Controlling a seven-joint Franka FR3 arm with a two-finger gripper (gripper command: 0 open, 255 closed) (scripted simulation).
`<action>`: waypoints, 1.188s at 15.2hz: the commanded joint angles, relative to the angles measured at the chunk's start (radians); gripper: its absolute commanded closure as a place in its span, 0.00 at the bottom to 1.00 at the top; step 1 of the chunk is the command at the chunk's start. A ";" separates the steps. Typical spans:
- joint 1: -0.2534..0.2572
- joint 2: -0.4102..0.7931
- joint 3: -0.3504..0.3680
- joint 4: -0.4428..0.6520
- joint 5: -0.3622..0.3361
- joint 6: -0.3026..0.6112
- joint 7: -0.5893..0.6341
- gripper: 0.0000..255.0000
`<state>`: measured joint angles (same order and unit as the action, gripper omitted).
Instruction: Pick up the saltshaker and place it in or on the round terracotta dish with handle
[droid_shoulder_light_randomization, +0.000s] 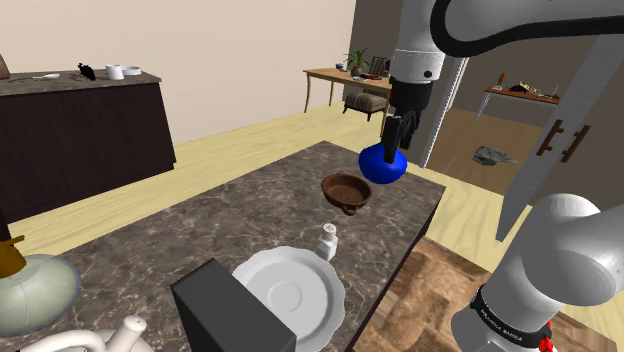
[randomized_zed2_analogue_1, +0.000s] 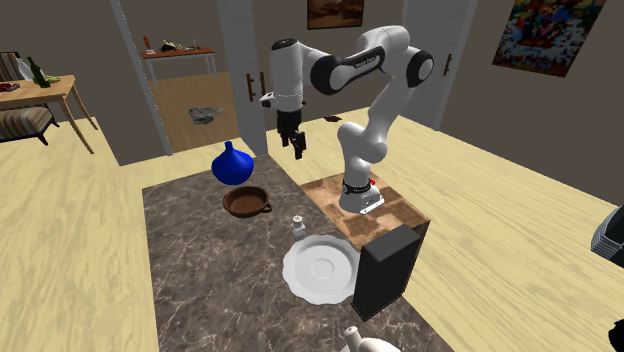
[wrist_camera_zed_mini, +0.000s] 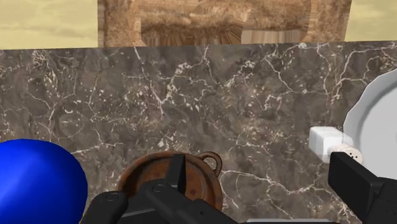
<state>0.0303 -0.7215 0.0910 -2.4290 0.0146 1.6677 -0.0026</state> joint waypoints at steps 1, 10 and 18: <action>0.010 0.034 0.014 -0.025 0.027 0.054 0.020 0.00; 0.064 0.253 0.093 -0.080 0.145 0.313 0.102 0.00; 0.103 0.467 0.151 -0.062 0.217 0.508 0.146 0.00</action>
<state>0.1312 -0.2705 0.2384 -2.4893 0.2273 2.1565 0.1423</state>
